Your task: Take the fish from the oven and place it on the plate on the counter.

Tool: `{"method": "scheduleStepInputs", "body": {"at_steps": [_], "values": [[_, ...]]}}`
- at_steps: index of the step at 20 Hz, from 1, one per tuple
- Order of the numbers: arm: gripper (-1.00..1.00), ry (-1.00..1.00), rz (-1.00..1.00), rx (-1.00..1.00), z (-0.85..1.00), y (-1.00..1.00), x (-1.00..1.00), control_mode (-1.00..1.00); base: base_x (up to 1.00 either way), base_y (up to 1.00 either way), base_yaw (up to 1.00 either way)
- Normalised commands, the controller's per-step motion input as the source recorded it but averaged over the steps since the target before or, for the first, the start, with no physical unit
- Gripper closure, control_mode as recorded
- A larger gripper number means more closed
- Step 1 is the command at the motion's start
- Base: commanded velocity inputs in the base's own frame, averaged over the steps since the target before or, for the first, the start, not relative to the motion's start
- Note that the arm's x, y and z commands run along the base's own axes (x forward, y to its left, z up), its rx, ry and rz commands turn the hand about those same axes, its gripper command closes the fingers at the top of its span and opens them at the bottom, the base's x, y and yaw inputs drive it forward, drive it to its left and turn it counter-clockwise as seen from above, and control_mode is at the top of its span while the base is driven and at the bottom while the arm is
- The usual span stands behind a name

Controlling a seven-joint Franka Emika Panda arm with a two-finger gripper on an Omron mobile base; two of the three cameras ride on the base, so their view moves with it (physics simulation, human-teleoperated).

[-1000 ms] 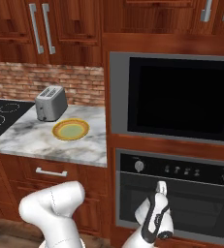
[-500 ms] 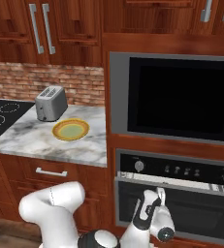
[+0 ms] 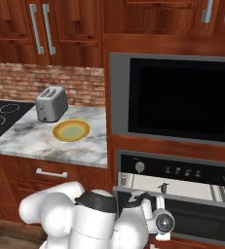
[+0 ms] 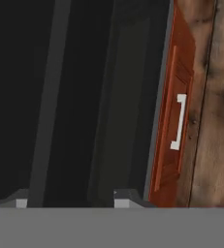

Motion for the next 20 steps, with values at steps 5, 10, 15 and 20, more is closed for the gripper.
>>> {"method": "scheduleStepInputs", "body": {"at_steps": [5, 10, 15, 20], "values": [[1.0, 0.44, 0.02, -0.02, -0.51, -0.27, -1.0, -1.0, 0.0, 0.0, 0.0], [1.0, 0.32, 0.0, 0.0, -0.58, -0.21, -1.0, -1.0, 0.0, 0.0, 0.0], [1.0, 0.22, 0.0, 0.05, -0.06, -0.43, -1.0, -1.0, 0.0, 0.0, 0.0], [1.0, 0.26, 0.0, 0.1, 0.0, -0.58, -1.0, -1.0, 0.0, 0.0, 0.0]]}}
